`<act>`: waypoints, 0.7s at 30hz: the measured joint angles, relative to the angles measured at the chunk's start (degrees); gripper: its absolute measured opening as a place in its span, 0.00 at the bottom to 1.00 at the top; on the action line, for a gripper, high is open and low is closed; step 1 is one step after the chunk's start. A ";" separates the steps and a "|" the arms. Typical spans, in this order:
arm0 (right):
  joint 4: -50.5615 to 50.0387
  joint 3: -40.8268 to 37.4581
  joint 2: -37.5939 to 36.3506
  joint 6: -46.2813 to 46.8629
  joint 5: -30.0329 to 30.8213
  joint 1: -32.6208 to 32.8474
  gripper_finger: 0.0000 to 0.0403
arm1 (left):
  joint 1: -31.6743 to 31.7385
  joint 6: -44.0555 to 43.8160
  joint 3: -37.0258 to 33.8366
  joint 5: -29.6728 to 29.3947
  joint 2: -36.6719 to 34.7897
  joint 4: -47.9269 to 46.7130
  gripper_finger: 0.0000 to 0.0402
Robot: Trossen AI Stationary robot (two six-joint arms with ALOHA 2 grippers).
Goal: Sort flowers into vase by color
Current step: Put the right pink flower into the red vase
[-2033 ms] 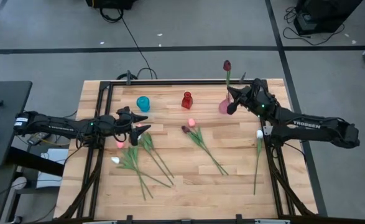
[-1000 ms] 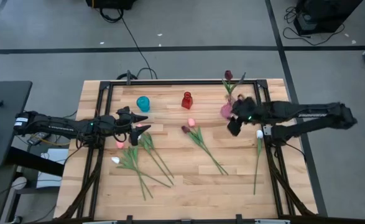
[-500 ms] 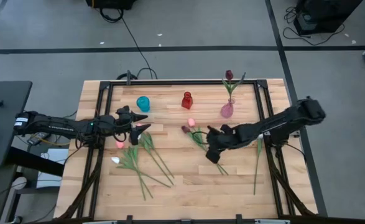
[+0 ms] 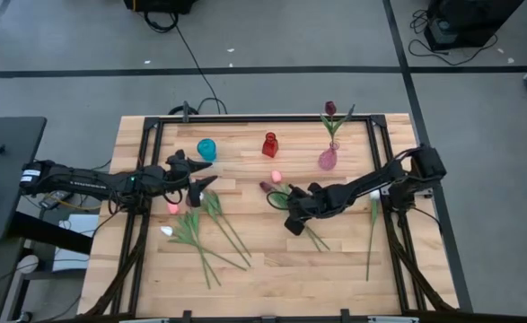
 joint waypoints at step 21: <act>10.52 -0.15 -14.64 -15.34 17.14 3.42 0.01 | -0.07 -4.08 0.07 12.87 14.72 18.89 0.61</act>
